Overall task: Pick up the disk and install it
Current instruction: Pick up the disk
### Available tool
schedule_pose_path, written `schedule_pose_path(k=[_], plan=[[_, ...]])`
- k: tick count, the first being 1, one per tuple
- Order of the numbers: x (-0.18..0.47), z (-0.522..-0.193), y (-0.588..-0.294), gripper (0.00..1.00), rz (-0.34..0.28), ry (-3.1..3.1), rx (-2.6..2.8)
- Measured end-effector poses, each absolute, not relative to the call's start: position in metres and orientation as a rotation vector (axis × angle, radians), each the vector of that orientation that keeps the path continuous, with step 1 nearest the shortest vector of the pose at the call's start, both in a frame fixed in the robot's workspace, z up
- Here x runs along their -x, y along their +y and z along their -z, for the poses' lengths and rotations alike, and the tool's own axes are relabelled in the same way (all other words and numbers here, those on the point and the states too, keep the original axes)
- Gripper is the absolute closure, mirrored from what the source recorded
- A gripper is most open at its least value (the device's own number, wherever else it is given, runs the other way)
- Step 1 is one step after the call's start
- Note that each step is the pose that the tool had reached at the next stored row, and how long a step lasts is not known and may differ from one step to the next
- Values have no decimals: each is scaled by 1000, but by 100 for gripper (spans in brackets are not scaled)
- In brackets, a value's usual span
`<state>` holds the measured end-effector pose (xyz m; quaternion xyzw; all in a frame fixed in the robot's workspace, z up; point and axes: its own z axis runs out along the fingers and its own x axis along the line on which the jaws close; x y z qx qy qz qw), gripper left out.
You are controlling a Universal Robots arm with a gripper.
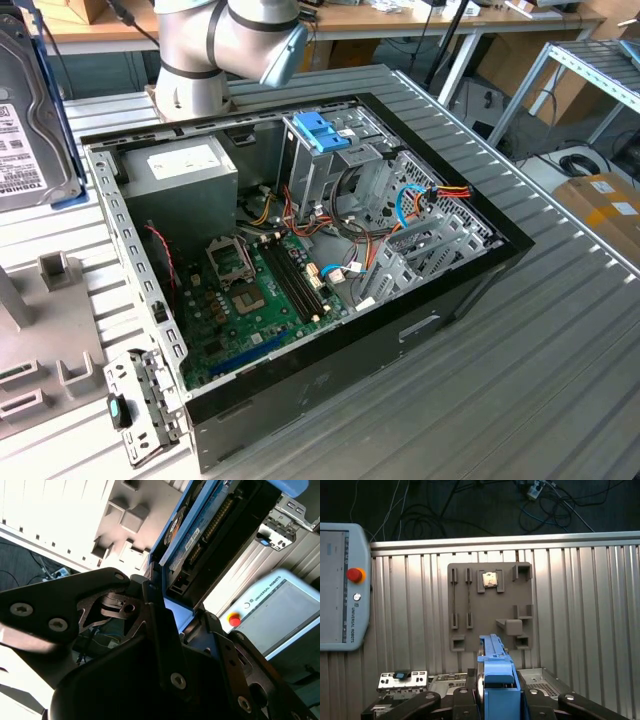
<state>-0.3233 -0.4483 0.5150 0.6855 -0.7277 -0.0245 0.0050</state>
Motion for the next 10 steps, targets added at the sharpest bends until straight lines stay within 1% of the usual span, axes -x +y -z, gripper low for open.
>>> schedule_pose_path(k=[10], plan=[[318,-515,-448,63,76,-2279,-2146]])
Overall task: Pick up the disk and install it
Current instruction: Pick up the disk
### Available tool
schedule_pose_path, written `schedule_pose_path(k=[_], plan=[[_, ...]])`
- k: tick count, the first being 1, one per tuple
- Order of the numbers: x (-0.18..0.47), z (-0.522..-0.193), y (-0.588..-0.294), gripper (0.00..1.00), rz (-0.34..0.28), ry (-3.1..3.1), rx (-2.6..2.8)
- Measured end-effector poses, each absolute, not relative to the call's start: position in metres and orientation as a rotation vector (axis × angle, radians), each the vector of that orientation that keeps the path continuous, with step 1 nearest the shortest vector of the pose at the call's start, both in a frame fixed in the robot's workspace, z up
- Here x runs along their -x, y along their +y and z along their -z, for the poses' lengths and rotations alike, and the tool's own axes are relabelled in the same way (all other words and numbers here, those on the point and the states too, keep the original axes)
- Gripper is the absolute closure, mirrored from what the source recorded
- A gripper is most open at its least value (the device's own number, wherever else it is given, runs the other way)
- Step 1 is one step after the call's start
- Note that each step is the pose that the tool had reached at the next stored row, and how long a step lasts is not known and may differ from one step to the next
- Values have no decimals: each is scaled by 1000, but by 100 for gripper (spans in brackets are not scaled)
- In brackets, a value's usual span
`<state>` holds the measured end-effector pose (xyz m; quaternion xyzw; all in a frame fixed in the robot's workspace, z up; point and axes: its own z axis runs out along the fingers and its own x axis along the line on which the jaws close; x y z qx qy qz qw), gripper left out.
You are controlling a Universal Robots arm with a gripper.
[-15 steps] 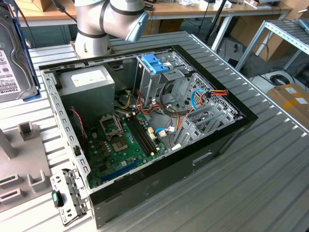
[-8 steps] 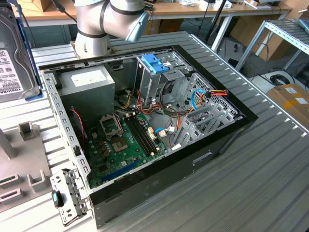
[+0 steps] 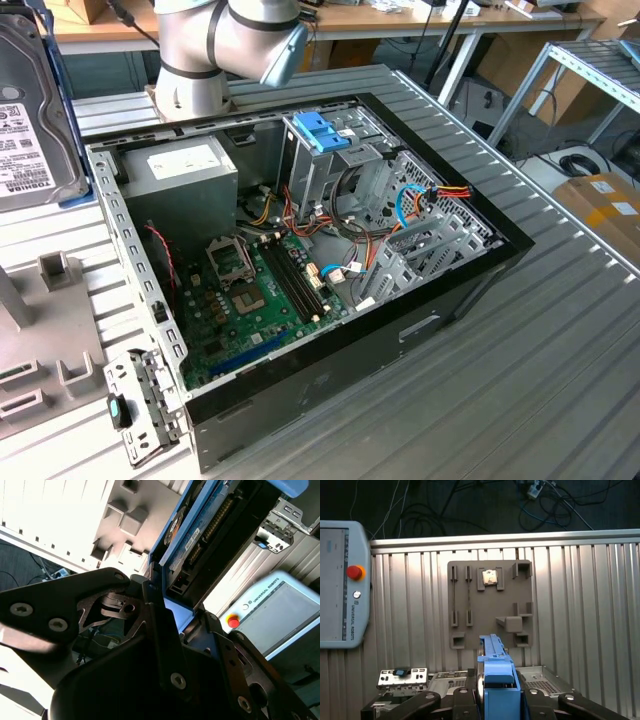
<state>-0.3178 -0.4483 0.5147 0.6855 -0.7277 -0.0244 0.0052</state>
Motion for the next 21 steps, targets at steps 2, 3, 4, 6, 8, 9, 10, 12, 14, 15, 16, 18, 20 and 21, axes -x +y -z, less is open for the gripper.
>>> schedule_pose_path(k=[2,3,4,6,8,9,10,12,14,15,16,18,20,21], plan=[[317,-515,-448,63,76,-2279,-2146],[316,-515,-448,63,76,-2278,-2146],[315,-515,-448,63,76,-2279,-2146],[314,-514,-448,63,76,-2279,-2146],[312,-514,-448,63,76,-2278,-2146],[311,-514,-448,63,76,-2278,-2146],[311,-514,-448,63,76,-2278,-2146],[309,-514,-448,63,75,-2278,-2146],[308,-514,-448,63,75,-2278,-2146],[308,-514,-448,63,75,-2278,-2146],[307,-514,-448,63,75,-2278,-2146],[305,-514,-448,63,75,-2278,-2146],[304,-514,-448,63,75,-2278,-2146],[303,-514,-448,63,75,-2278,-2146]])
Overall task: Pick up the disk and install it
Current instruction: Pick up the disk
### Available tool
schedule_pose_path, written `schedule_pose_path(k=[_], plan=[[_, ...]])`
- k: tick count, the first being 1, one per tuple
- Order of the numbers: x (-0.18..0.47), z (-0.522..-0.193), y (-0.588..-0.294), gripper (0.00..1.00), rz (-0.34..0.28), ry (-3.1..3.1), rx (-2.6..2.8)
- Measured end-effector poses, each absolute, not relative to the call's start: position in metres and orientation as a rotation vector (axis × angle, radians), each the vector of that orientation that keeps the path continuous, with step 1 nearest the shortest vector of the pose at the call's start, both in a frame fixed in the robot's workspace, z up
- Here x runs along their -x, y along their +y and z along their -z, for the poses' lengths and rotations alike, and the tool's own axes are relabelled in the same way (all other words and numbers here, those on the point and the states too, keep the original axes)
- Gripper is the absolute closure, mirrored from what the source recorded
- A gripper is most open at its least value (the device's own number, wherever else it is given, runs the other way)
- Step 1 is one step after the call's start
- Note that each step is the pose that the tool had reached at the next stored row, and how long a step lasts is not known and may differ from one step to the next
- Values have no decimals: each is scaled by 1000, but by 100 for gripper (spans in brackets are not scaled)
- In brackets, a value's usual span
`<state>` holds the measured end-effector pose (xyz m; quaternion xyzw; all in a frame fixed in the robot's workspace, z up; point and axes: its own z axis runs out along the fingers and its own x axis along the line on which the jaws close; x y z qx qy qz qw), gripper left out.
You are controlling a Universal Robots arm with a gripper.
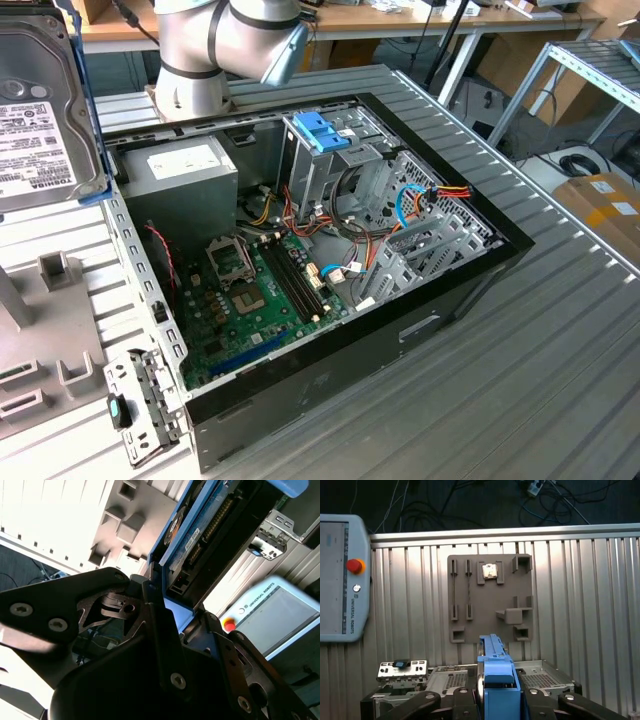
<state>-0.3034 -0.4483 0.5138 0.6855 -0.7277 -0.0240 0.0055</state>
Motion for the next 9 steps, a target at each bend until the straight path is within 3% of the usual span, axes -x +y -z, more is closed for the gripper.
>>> schedule_pose_path(k=[9], plan=[[295,-513,-448,63,74,-2278,-2146]])
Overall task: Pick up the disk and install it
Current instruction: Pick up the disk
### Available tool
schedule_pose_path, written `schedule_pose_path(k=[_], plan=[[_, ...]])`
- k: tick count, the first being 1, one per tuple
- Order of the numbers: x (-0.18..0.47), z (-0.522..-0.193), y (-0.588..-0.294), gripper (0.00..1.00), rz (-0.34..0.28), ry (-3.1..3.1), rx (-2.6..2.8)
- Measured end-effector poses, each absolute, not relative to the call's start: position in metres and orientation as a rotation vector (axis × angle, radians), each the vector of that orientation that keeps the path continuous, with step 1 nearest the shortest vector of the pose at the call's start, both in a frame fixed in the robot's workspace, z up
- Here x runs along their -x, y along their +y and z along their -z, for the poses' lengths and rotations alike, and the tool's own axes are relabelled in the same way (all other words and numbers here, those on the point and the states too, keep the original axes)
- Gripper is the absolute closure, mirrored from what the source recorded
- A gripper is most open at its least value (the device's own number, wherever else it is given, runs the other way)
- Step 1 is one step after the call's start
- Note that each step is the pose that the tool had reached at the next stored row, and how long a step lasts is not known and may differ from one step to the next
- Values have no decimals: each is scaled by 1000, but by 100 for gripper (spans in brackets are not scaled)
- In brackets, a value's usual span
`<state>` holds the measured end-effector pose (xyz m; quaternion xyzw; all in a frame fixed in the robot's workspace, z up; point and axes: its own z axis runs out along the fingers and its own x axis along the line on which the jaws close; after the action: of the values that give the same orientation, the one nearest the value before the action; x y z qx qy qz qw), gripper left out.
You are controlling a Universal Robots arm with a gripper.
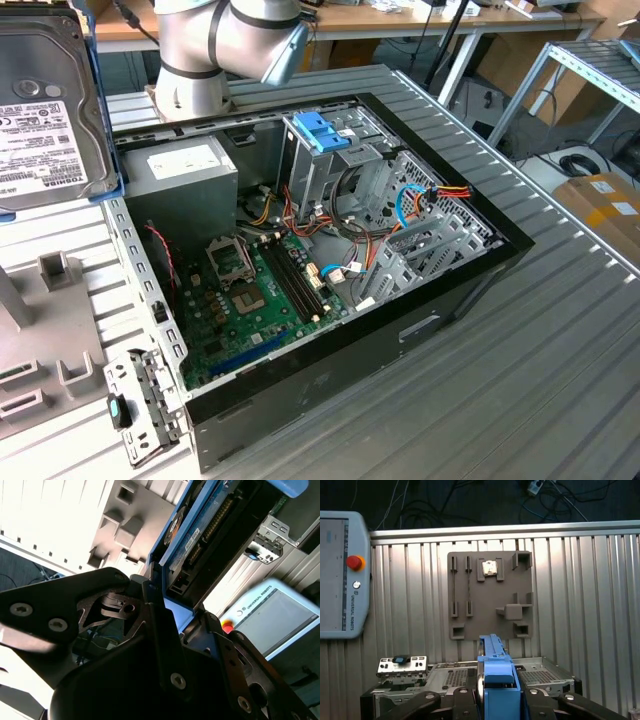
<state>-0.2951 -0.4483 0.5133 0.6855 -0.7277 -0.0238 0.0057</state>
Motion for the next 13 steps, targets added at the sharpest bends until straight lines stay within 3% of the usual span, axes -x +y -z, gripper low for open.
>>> schedule_pose_path(k=[13], plan=[[286,-513,-448,63,74,-2278,-2145]])
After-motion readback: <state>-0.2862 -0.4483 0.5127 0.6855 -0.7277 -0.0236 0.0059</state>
